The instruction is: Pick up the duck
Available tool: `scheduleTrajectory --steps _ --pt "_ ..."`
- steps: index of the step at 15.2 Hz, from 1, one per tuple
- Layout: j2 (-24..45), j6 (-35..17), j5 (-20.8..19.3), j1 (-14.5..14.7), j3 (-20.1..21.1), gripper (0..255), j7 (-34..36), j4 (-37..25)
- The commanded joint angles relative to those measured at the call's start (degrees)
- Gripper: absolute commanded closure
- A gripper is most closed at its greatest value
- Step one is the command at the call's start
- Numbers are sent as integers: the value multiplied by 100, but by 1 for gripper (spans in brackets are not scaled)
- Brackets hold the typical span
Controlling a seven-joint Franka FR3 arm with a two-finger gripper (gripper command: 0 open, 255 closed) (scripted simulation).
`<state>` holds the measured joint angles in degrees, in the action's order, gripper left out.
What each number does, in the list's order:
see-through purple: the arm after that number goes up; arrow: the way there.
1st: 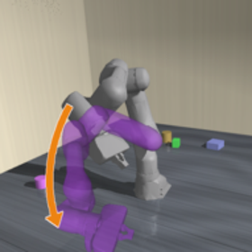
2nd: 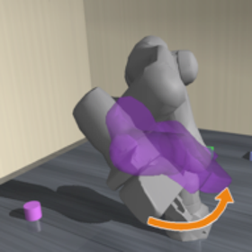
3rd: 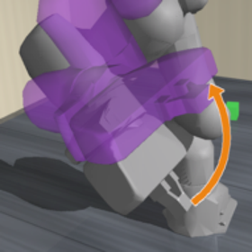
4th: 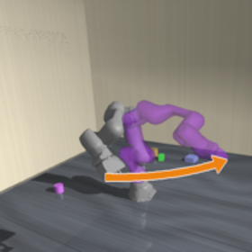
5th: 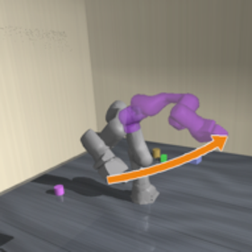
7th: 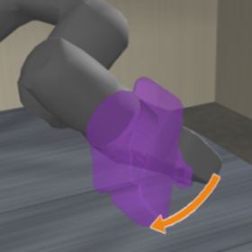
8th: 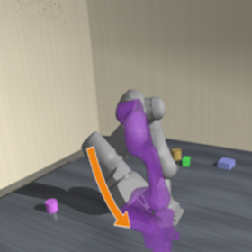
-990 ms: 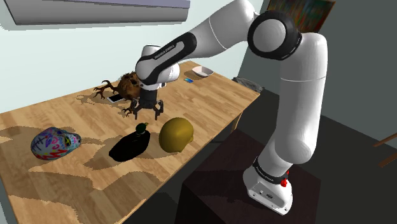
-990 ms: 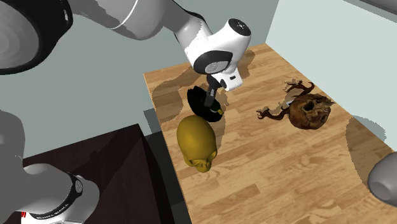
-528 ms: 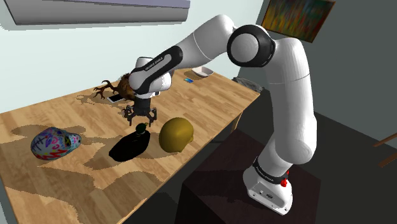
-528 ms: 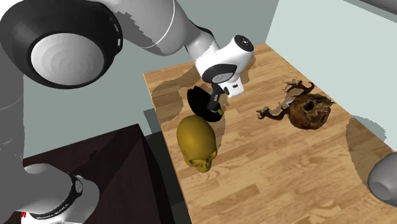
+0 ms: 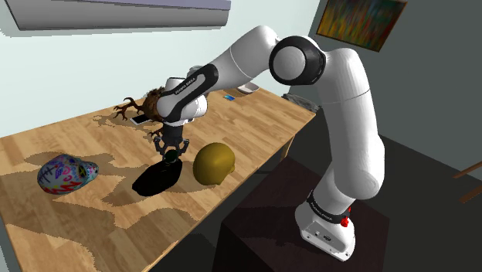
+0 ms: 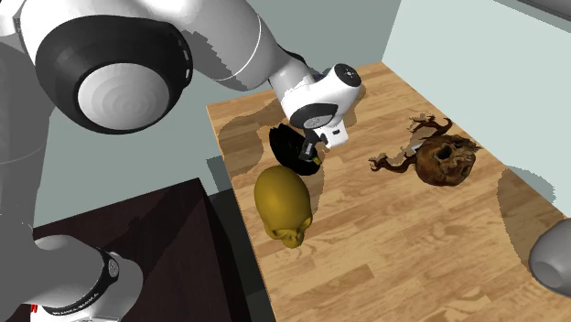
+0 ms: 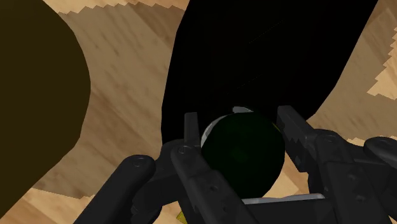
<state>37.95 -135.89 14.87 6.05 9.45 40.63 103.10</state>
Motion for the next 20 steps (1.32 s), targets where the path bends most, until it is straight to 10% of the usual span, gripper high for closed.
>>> scheduleTrajectory --steps 1,20 --pt "8 -5 1 2 1 255 -1 1" --pt "-662 602 -22 -29 5 255 158 47"
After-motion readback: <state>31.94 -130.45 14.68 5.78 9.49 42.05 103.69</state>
